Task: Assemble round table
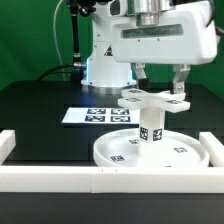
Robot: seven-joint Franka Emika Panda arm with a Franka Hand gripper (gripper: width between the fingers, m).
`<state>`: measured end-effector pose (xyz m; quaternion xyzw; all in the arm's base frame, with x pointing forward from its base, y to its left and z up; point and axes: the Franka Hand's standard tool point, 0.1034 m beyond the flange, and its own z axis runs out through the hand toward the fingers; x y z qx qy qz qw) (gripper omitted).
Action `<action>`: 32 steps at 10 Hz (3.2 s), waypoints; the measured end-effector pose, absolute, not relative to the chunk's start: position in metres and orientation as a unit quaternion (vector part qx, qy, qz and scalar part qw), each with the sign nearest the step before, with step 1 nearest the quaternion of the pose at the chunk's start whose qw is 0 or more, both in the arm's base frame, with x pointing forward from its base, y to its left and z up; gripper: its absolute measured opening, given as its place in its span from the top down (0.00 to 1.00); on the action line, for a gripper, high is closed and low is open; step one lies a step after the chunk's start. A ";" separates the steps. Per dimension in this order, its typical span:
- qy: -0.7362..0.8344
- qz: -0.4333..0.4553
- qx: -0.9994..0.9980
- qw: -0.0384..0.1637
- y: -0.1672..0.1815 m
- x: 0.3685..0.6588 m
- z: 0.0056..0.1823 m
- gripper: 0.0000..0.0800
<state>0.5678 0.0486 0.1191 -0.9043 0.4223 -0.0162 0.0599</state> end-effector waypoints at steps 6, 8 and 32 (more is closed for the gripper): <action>0.087 -0.026 -0.995 0.029 0.052 0.568 0.121 0.19; 0.026 -0.021 -0.999 0.027 0.052 0.570 0.120 0.19; -0.646 0.004 -0.763 -0.031 0.040 0.561 0.103 0.19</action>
Offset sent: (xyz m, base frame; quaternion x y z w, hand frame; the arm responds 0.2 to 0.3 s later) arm 0.0020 0.0031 0.0064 -0.0863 0.0566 -0.2917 0.9509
